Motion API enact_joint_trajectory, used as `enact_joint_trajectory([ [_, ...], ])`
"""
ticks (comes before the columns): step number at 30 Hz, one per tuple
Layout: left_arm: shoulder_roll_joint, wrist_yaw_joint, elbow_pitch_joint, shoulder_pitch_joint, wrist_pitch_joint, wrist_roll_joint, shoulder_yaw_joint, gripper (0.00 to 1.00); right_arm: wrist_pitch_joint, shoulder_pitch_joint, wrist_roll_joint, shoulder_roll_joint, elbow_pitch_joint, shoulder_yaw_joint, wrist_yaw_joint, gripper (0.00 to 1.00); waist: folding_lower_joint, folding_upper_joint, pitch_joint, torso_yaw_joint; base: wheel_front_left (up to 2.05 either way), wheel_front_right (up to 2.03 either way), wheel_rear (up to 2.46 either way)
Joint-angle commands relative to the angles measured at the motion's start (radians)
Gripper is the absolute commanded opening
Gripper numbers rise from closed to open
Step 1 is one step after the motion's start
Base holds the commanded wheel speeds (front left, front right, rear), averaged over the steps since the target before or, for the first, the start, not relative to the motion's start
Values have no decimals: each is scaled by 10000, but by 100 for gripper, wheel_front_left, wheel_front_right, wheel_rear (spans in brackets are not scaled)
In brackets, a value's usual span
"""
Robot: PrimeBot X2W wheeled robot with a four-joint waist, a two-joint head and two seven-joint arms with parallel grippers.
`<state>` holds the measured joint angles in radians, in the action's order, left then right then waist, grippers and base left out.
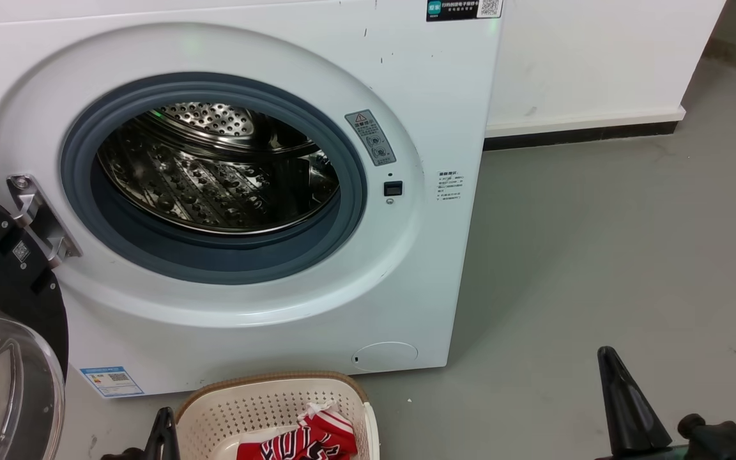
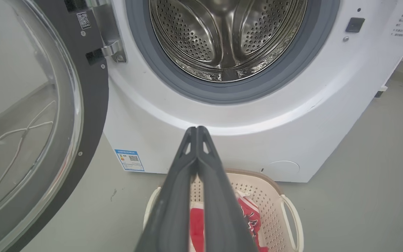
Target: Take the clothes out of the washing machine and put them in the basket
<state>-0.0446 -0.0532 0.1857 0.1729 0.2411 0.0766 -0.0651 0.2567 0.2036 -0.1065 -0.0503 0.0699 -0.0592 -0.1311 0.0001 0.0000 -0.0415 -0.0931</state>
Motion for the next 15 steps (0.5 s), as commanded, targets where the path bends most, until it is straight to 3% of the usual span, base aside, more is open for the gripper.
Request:
enact_joint_trajectory([
  [1,-24,68,-44,-310,-151,536,-119,0,-59,-143,-624,-46,86,4,0,0,0,0,5,17,0,0,0],
  [15,-32,402,-14,-725,-717,3363,-103,0,-557,-773,-3570,-239,-558,84,1,0,0,0,56,122,0,0,0],
])
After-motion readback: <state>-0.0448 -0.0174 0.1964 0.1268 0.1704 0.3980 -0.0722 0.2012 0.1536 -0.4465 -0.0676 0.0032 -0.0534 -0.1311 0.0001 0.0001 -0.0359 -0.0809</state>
